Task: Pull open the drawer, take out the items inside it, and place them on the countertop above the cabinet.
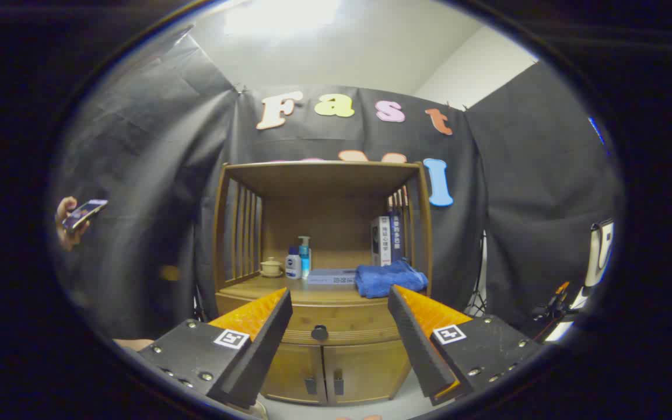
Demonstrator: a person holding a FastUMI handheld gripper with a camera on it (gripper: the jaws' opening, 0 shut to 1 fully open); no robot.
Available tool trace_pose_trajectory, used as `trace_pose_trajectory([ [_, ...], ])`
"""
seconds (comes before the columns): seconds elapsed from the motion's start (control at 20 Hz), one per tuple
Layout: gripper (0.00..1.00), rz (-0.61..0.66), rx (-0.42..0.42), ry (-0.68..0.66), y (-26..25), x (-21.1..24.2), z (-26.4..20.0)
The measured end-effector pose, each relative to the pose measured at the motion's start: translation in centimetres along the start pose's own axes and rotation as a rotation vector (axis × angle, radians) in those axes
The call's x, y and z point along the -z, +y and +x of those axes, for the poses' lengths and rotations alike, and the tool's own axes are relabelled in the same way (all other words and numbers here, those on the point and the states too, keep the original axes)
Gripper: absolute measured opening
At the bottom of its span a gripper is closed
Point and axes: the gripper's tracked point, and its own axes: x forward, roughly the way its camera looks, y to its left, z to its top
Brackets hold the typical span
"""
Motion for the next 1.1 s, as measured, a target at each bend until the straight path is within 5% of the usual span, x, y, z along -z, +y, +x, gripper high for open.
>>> trace_pose_trajectory([
  [0.8,0.99,0.045,-0.004,0.104,-0.2,4.0,1.1],
  [1.1,0.99,0.002,-0.075,0.174,2.6,8.3,6.4],
])
